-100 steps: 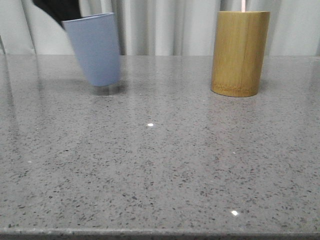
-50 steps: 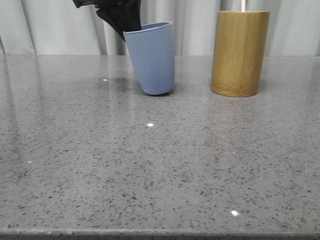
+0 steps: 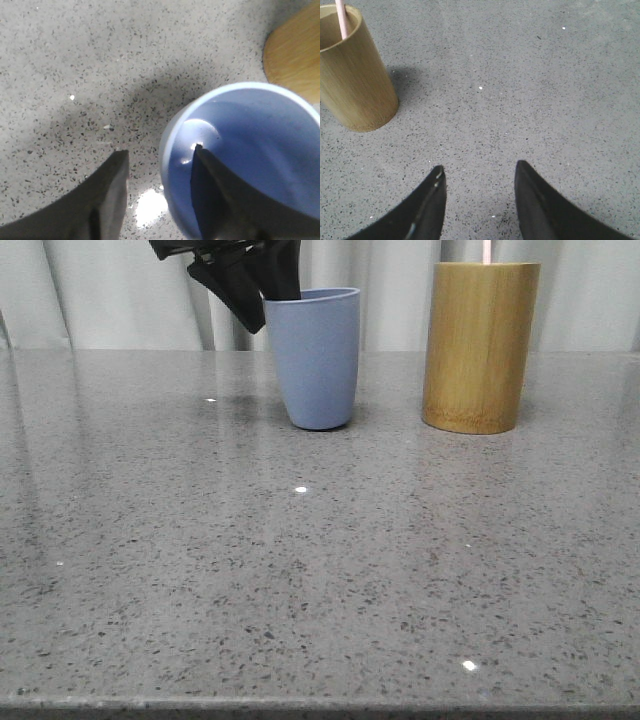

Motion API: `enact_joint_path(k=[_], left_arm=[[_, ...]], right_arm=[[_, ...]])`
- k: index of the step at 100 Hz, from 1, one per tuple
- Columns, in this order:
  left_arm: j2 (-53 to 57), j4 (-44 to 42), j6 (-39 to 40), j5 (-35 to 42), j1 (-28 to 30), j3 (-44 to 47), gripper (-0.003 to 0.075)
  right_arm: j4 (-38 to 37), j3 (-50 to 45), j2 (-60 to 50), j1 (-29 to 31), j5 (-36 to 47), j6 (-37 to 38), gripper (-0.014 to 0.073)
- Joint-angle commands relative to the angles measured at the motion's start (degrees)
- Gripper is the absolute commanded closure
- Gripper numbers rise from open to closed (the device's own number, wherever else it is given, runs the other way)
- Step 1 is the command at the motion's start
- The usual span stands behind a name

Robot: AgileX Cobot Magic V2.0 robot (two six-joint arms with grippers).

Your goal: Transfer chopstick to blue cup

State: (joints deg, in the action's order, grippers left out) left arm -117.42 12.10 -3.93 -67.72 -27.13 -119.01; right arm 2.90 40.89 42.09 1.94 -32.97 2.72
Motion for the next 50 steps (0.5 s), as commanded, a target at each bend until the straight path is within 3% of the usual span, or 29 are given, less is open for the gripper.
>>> enact_joint_path(k=[1, 50], left_arm=[[3.6, 1.5, 0.8, 2.4, -0.5, -2.2, 0.0404], [9.8, -1.6, 1.7, 4.2, -0.5, -2.2, 0.0404]], right_arm=[[0.1, 2.1, 0.1, 0.2, 4.2, -0.4, 0.0249], [0.1, 2.1, 0.1, 0.2, 4.6, -0.4, 0.0249]])
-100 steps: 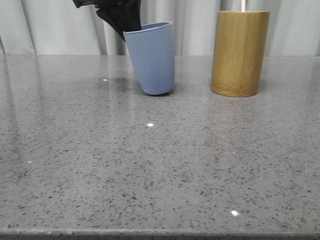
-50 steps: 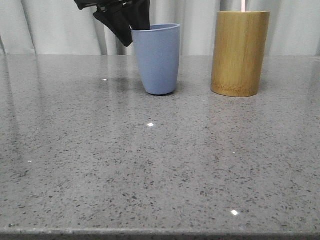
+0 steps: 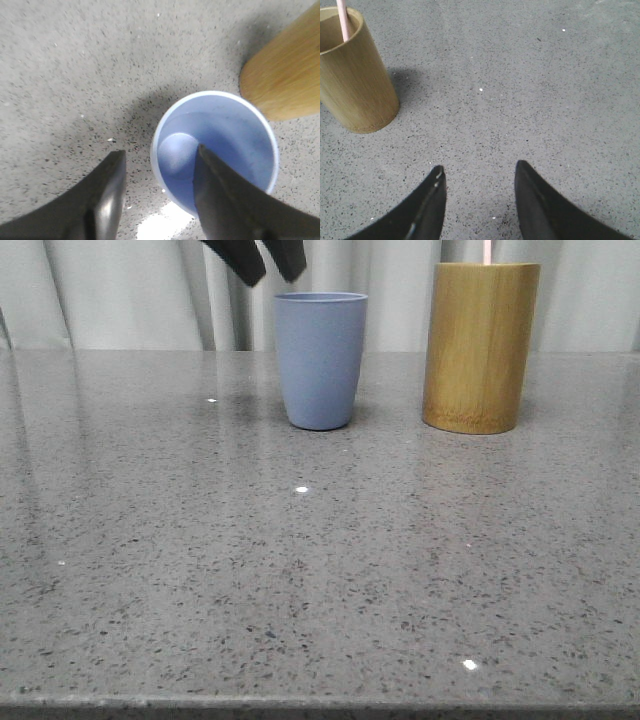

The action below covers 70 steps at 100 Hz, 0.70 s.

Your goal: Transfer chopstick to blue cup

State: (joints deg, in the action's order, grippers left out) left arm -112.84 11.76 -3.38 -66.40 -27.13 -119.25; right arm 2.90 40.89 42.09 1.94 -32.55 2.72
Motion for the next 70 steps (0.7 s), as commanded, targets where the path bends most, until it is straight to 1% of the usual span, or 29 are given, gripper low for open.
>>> enact_joint_path(k=[1, 15, 32, 46, 60, 70], left_arm=[[5.4, -1.6, 1.3, 2.9, -0.5, -1.9, 0.0404], [8.6, -8.8, 4.5, 1.8, 0.3, -0.9, 0.0404], [13.6, -9.5, 4.7, 2.5, 2.8, 4.2, 0.0405], [19.7, -10.0, 4.7, 5.7, 5.7, 12.5, 0.0405], [27.5, -10.0, 5.4, 10.8, 8.8, 23.6, 0.0405], [34.1, -10.0, 6.0, 14.8, 10.8, 32.2, 0.0406]], right_arm=[[0.1, 2.1, 0.1, 0.2, 4.2, -0.4, 0.0249], [0.1, 2.1, 0.1, 0.2, 3.8, -0.4, 0.0249], [0.1, 2.1, 0.1, 0.2, 3.8, -0.4, 0.0249], [0.1, 2.1, 0.1, 0.2, 3.8, -0.4, 0.0249], [0.4, 2.1, 0.1, 0.0, 3.8, -0.4, 0.0249], [0.4, 2.1, 0.1, -1.3, 3.8, -0.4, 0.0249]])
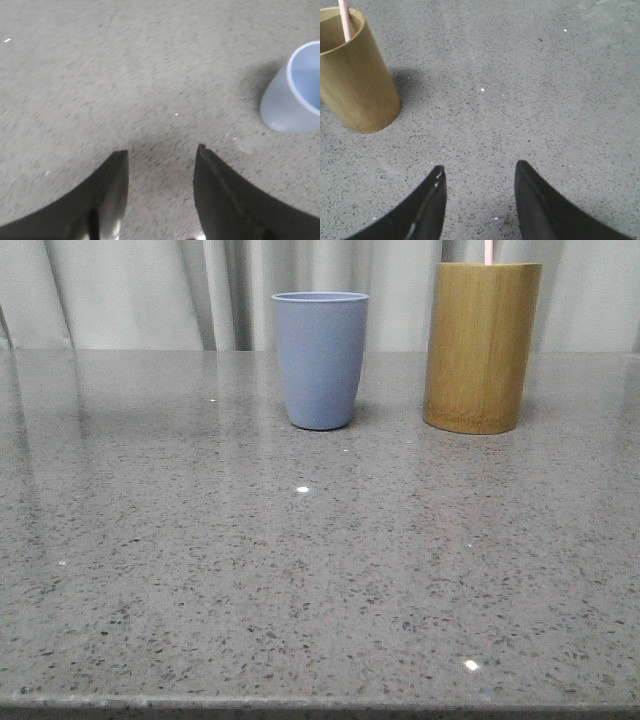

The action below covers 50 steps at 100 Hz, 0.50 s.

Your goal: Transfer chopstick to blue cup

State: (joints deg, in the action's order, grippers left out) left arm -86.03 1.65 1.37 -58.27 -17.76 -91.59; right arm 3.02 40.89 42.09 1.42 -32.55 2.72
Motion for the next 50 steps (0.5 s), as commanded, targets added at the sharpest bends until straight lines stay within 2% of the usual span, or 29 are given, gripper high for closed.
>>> enact_joint_path(k=[1, 22, 50], left_arm=[[7.7, 0.1, 1.3, 7.3, 1.6, 5.1, 0.0405], [20.9, 0.1, 1.5, 13.2, 5.1, 19.9, 0.0405], [35.0, 0.2, 2.5, 16.8, 6.4, 33.0, 0.0405]], right_arm=[[0.3, 2.1, 0.1, -1.0, 3.8, -0.4, 0.0249], [1.1, 4.7, 2.9, -3.3, 2.6, -0.4, 0.0249], [3.0, 12.1, 8.7, -6.3, 2.2, -0.4, 0.0249]])
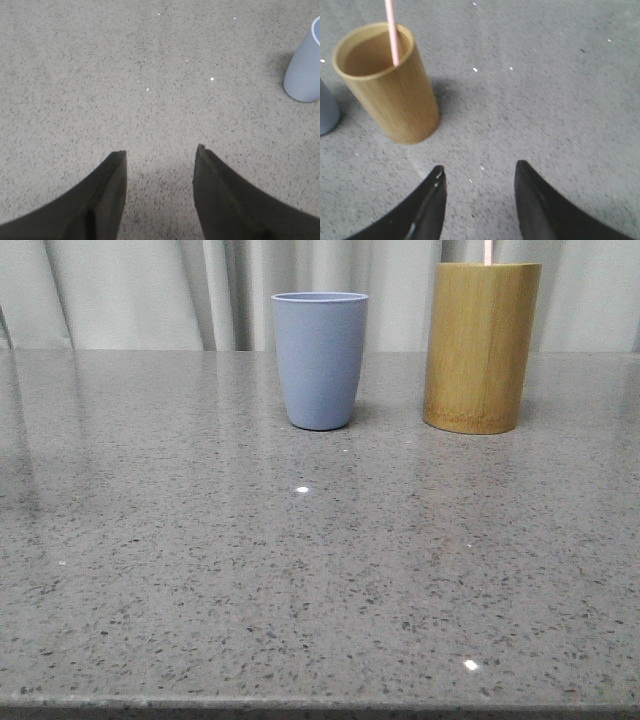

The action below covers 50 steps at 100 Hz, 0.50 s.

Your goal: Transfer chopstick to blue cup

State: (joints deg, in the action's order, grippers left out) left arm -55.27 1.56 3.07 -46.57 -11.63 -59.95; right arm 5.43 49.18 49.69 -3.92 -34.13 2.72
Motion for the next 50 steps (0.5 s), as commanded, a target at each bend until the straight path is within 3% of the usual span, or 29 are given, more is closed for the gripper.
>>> enact_joint_path(k=[1, 50], left_arm=[[4.5, 0.3, 0.8, 5.2, 0.3, 1.8, 0.0405], [12.3, 0.3, 0.8, 6.1, 0.3, 7.9, 0.0405]], right_arm=[[0.6, 4.0, 1.3, -1.1, 3.9, -0.4, 0.0249], [0.7, 25.6, 21.1, -7.8, 4.1, -0.4, 0.0246]])
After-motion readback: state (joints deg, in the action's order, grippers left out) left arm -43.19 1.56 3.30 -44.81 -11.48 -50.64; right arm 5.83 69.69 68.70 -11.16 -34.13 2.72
